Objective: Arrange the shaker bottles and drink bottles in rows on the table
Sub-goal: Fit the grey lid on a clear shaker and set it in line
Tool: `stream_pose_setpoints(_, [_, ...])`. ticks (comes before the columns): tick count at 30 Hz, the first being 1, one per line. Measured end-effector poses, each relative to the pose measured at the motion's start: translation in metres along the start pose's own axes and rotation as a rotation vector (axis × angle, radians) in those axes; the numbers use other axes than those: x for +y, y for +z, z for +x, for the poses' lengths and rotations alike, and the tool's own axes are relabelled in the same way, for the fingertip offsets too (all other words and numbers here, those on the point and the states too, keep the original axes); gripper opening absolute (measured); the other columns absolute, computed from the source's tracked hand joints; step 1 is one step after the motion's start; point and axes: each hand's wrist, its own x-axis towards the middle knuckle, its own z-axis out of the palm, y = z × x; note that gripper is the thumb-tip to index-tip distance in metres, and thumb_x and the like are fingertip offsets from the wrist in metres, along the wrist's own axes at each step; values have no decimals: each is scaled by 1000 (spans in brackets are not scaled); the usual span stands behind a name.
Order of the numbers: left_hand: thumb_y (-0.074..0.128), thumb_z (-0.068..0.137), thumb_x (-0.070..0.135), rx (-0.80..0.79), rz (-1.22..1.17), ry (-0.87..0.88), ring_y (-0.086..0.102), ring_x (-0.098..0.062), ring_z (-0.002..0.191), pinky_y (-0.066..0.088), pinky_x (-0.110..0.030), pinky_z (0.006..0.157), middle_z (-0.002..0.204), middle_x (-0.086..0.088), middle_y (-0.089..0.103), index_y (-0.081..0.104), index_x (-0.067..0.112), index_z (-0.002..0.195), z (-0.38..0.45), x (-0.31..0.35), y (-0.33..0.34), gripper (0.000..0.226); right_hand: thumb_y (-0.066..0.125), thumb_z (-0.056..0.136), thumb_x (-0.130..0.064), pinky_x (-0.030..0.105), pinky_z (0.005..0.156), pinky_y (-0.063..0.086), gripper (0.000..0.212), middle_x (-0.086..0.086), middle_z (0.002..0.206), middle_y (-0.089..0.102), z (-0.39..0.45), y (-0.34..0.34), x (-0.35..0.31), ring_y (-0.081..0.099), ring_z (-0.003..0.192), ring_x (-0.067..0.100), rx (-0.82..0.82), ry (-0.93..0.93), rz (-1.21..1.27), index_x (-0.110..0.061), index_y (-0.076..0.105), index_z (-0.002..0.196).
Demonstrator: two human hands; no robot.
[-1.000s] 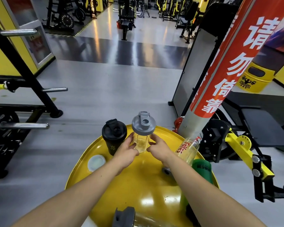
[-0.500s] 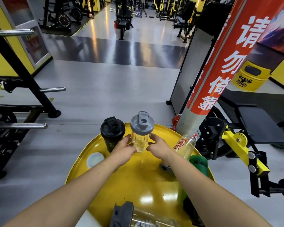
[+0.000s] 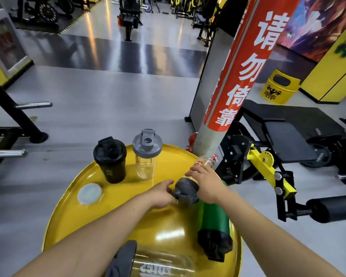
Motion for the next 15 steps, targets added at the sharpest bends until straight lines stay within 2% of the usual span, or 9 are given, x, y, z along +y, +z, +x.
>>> stream_pose_setpoints(3, [83, 72, 26, 76, 36, 39, 61, -25, 119, 49, -38, 103, 137, -6, 61, 38, 20, 150, 13, 1, 18, 90, 70, 84, -15, 48, 124, 13, 83, 1, 166, 15, 1, 15, 10, 4, 153, 33, -22, -47, -7, -31, 29, 155])
stream_pose_setpoints(7, [87, 67, 33, 135, -19, 79, 62, -24, 116, 49, -40, 103, 133, -6, 64, 47, 17, 143, 20, 0, 22, 88, 66, 91, -17, 49, 124, 17, 84, 0, 167, 13, 2, 20, 19, 2, 154, 34, 25, -102, -31, -32, 19, 158])
stream_pose_setpoints(11, [85, 75, 26, 233, -193, 167, 61, -19, 114, 47, -30, 96, 129, -1, 64, 52, 19, 139, 7, 7, 3, 72, 73, 82, -19, 41, 123, 21, 89, 5, 160, 30, 6, 5, 27, 26, 147, 32, 178, -159, -24, -23, 26, 157])
stream_pose_setpoints(13, [84, 76, 31, 313, -313, 218, 63, -18, 115, 49, -37, 103, 126, 6, 66, 59, 23, 131, 1, 12, -9, 60, 82, 75, -33, 40, 116, 33, 93, 2, 152, 40, 5, -3, 25, 40, 137, 29, 261, -128, 94, -23, 33, 153])
stream_pose_setpoints(15, [79, 82, 24, 359, -516, 280, 63, -17, 117, 48, -41, 107, 127, 5, 67, 62, 20, 127, -4, 22, -17, 48, 84, 70, -46, 39, 105, 44, 93, 1, 143, 46, 3, -7, 16, 50, 127, 26, 340, -55, 259, -23, 37, 147])
